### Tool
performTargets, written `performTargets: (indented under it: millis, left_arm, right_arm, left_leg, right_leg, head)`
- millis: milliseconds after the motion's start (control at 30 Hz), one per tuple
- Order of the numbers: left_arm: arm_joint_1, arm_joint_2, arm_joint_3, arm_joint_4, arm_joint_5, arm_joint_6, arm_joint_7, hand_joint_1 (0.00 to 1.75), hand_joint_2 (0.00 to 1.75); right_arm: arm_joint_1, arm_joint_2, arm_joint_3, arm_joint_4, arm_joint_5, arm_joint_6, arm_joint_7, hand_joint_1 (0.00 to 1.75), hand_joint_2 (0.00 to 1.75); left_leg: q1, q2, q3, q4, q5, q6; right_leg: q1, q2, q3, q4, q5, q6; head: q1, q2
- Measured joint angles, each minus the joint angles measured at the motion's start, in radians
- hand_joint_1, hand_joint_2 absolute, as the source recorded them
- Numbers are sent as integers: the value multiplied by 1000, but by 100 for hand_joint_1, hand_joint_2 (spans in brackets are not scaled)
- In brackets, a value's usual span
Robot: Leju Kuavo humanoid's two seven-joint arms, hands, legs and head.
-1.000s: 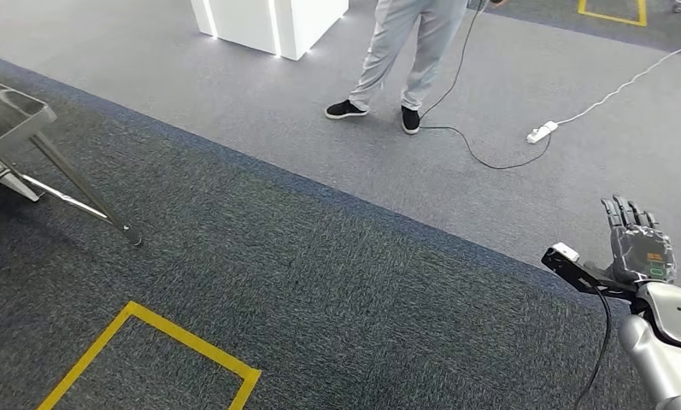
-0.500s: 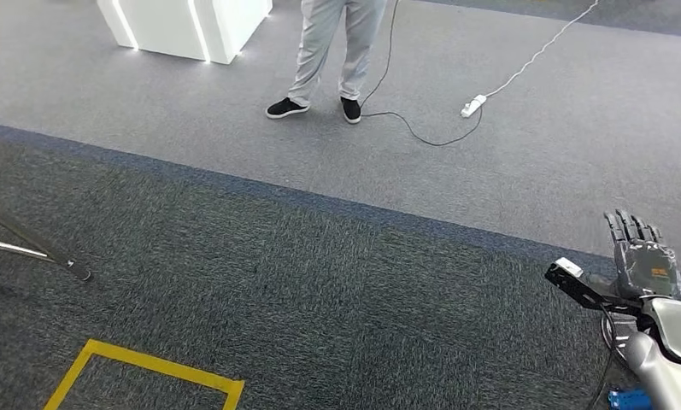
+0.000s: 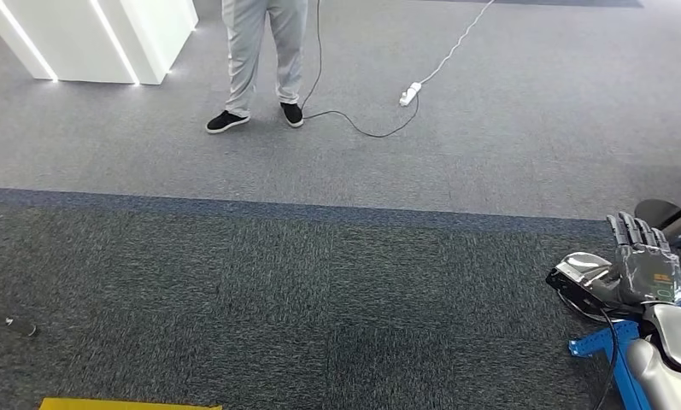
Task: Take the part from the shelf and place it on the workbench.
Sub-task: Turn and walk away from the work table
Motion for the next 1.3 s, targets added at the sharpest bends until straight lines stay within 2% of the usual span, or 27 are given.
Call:
performTargets:
  millis: [33,67,100,133,200,233,267,333,367,400,433,467,533,567,633,700,767,833,867,933,1000,1067,1133,1167,1200,1267,1300]
  left_arm:
    - [0,0,0,0,0,0,0,0,0]
    - [-1,0,0,0,0,0,0,0,0]
    - [-1,0,0,0,-1,0,0,0,0]
    - [-2,0,0,0,-1,0,0,0,0]
    - [-3,0,0,0,-1,0,-1,0,0]
    - [-3,0,0,0,-2,1,-2,0,0]
    - [-2,0,0,0,-2,2,-3,0,0]
    - [0,0,0,0,-5,3,-5,0,0]
    - [0,0,0,0,-7,3,-7,0,0]
    - [-1,0,0,0,-8,3,-8,0,0]
    - [-1,0,0,0,-10,2,-9,0,0]
    - [-2,0,0,0,-11,1,-10,0,0]
    - [-4,1,0,0,-13,-2,-10,0,0]
    - [-5,2,0,0,-12,-2,-10,0,0]
    - [-11,2,1,0,-11,-3,-10,0,0]
    - [-17,2,2,0,-10,-2,-12,0,0]
    - [-18,2,3,0,-10,-1,-12,0,0]
    - [-14,2,5,0,-10,-1,-10,0,0]
    - [-12,2,7,0,-10,-1,-9,0,0]
    - [-9,2,10,0,-10,-1,-9,0,0]
    - [-9,3,14,0,-10,-1,-9,0,0]
    - [-9,3,17,0,-10,-1,-8,0,0]
    - [-9,3,18,0,-10,-1,-8,0,0]
    - [-10,3,18,0,-10,-1,-9,0,0]
    - [-10,3,18,0,-11,-1,-10,0,0]
    - [-7,4,18,0,-14,-2,-12,0,0]
    - [-5,4,19,0,-14,-2,-13,0,0]
  right_arm:
    - [3,1,-3,-4,0,0,1,0,175]
    - [8,1,-6,-7,0,1,1,0,175]
    - [13,0,-10,-10,1,1,2,0,175]
    - [20,-1,-15,-13,1,1,2,0,175]
    - [26,-3,-24,-20,2,3,2,0,175]
    - [27,-3,-28,-24,4,4,2,0,175]
    - [28,-4,-30,-28,5,7,1,0,175]
    - [34,-4,-32,-32,7,14,-3,0,175]
    - [37,-5,-33,-34,5,17,-6,0,175]
    - [40,-6,-35,-36,2,19,-9,0,175]
    - [41,-10,-38,-41,-2,20,-12,0,175]
    - [41,-13,-40,-47,-5,20,-16,0,175]
    - [32,-14,-41,-60,3,21,-20,0,175]
    - [17,-9,-37,-60,21,21,-21,0,175]
    - [-32,11,-18,-45,68,21,-20,0,175]
    - [-86,31,8,-20,100,21,-16,0,175]
    - [-131,56,32,3,111,19,-15,0,175]
    - [-161,80,55,27,115,16,-17,0,175]
    - [-172,88,66,38,118,15,-17,0,175]
    - [-191,103,85,57,120,14,-14,0,175]
    - [-210,115,100,70,122,12,-12,0,175]
    - [-223,124,111,79,122,11,-10,0,175]
    - [-228,126,118,86,121,11,-5,0,175]
    - [-229,125,119,89,119,11,-1,0,175]
    - [-230,122,120,92,116,10,2,0,175]
    - [-230,117,121,96,107,7,5,0,175]
    - [-228,116,121,98,103,5,5,0,175]
  left_leg:
    - [0,-15,9,-24,6,2]
    - [-2,-13,10,-27,6,5]
    - [-3,2,12,-31,11,11]
    - [-4,15,14,-38,17,18]
    - [-4,45,18,-56,29,32]
    - [-5,60,18,-60,32,36]
    - [-7,74,16,-62,33,39]
    - [-9,104,13,-61,32,40]
    - [-9,119,13,-61,31,39]
    - [-9,133,13,-61,30,38]
    - [-10,148,14,-60,28,35]
    - [-11,160,15,-59,25,32]
    - [-16,184,16,-56,18,22]
    - [-18,197,17,-56,15,16]
    - [-17,216,22,-53,8,5]
    - [-11,166,10,-11,-18,-6]
    - [-5,94,-49,116,-82,-15]
    - [-3,76,-115,242,-128,-19]
    - [-2,75,-126,257,-120,-19]
    - [2,64,-93,167,-50,-19]
    - [9,20,-35,28,16,-18]
    - [9,-3,-13,-28,34,-14]
    - [7,20,-12,-33,39,-2]
    - [7,32,-11,-39,44,5]
    - [7,44,-9,-46,48,13]
    - [4,69,-9,-54,53,21]
    - [1,82,-10,-54,52,23]
  right_leg:
    - [-2,13,-4,1,2,7]
    - [-4,25,-9,-1,6,16]
    - [-7,38,-12,-5,11,24]
    - [-9,31,-15,-4,12,30]
    - [-7,-27,-38,40,-17,36]
    - [-7,-66,-62,92,-47,37]
    - [-6,-90,-94,158,-81,41]
    - [-9,-104,-139,261,-119,47]
    - [-10,-106,-137,266,-113,50]
    - [-10,-111,-115,233,-91,51]
    - [-9,-123,-75,166,-60,51]
    - [-6,-149,-33,92,-37,48]
    - [3,-185,20,-3,-12,34]
    - [8,-186,24,-15,-13,26]
    - [7,-153,20,-18,-7,12]
    - [1,-125,19,-23,0,-1]
    - [-2,-101,18,-25,4,-10]
    - [-1,-76,16,-23,5,-12]
    - [-1,-63,16,-22,5,-12]
    - [-2,-37,16,-17,4,-10]
    - [-3,-12,12,-9,2,-2]
    - [-4,8,3,-5,4,11]
    - [-8,27,-3,-8,9,26]
    - [-9,16,-8,-4,6,32]
    - [-9,-10,-18,17,-7,36]
    - [-7,-78,-67,119,-64,41]
    - [-7,-97,-101,190,-97,44]
  head:
    - [0,0]
    - [0,0]
    - [0,0]
    - [0,0]
    - [0,0]
    - [0,0]
    - [1,0]
    - [0,0]
    - [1,0]
    - [0,0]
    - [1,0]
    - [1,0]
    - [0,0]
    - [0,0]
    - [0,0]
    - [0,0]
    - [0,0]
    - [0,0]
    - [0,0]
    - [0,0]
    - [0,0]
    - [0,0]
    - [0,0]
    - [0,0]
    - [1,0]
    - [1,0]
    - [1,0]
